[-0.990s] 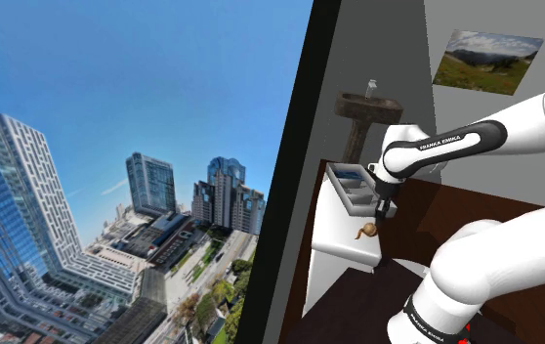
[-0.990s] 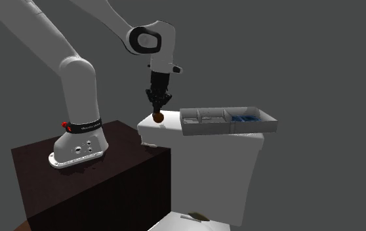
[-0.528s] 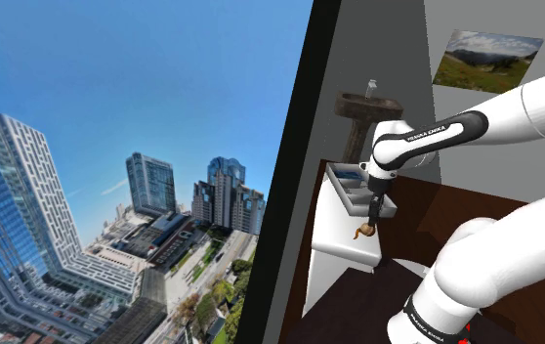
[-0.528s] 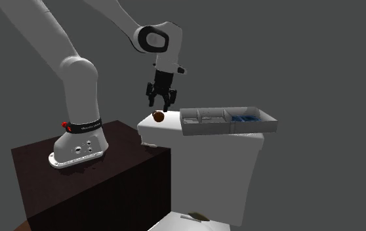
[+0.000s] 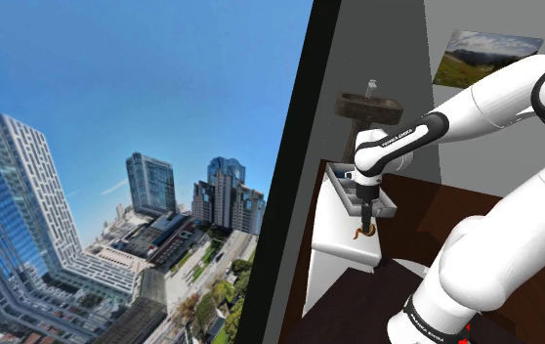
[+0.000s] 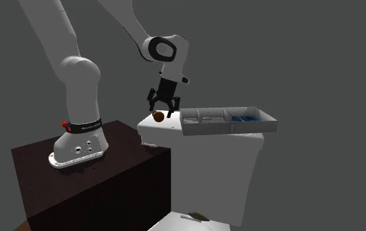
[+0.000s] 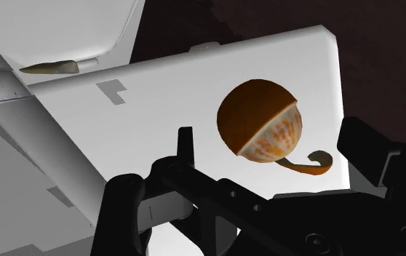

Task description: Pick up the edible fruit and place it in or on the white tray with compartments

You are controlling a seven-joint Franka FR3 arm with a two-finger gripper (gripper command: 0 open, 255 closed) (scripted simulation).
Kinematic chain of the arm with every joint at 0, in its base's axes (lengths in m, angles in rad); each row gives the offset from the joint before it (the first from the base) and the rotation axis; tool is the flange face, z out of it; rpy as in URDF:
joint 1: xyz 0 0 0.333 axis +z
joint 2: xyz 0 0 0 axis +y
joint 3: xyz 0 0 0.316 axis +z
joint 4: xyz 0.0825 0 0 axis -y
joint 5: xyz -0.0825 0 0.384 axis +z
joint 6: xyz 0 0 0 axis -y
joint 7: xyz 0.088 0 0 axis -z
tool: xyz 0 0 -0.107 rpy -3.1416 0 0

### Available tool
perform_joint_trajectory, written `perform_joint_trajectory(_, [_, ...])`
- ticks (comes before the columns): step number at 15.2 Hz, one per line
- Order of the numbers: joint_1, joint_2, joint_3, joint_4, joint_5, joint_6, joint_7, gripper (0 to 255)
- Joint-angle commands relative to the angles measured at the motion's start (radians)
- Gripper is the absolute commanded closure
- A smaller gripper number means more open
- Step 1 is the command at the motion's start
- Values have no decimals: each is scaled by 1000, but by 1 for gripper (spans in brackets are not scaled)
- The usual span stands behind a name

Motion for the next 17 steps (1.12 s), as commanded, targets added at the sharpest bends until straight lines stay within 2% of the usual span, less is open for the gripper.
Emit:
perform_joint_trajectory(1, [1,12,-3,-14,1,26,-1,0])
perform_joint_trajectory(9, [1,12,-3,-14,1,26,-1,0])
perform_joint_trajectory(10, [1,12,-3,-14,1,26,-1,255])
perform_joint_trajectory(17, [1,12,-3,-14,1,26,-1,255])
